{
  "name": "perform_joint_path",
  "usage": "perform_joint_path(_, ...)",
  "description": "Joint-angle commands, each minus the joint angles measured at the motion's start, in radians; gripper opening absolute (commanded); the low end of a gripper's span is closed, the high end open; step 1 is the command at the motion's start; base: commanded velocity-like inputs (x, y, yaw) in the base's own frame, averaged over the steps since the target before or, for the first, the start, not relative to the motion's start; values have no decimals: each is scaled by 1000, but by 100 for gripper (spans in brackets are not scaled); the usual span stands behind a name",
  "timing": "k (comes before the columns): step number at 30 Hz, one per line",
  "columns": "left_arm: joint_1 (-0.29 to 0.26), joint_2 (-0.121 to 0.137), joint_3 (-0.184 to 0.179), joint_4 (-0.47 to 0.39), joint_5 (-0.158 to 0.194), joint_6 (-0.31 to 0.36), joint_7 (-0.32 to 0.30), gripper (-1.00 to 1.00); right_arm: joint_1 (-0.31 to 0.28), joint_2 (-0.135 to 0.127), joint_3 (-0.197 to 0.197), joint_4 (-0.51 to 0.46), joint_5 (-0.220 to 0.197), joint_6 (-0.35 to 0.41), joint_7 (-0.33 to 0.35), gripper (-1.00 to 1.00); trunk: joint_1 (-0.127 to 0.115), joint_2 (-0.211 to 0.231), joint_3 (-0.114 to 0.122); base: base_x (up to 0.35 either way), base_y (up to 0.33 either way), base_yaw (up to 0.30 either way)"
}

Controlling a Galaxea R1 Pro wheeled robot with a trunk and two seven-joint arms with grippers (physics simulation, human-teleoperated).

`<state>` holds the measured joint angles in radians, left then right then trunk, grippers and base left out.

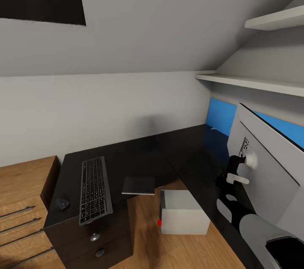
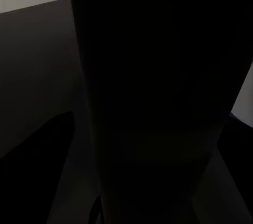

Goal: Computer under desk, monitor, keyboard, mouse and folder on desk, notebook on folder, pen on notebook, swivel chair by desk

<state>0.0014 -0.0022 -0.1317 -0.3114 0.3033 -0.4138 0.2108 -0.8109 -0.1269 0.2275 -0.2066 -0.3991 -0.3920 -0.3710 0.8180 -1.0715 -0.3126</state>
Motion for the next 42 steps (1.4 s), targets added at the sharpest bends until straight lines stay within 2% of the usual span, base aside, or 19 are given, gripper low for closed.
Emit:
perform_joint_path(1,0,1,-9,-2,7,-2,7,100,-1,0,13,0,-6,-3,-3,-100,0,-1,-1,0,0,0)
perform_joint_path(17,0,1,-9,-2,7,-3,6,100,-1,0,13,-2,-6,-4,-3,-100,0,-1,-1,-16,0,0)
perform_joint_path(42,0,1,-9,-2,7,-2,5,100,-1,0,15,-2,-6,-4,-2,-100,0,-1,-1,-309,-4,0)
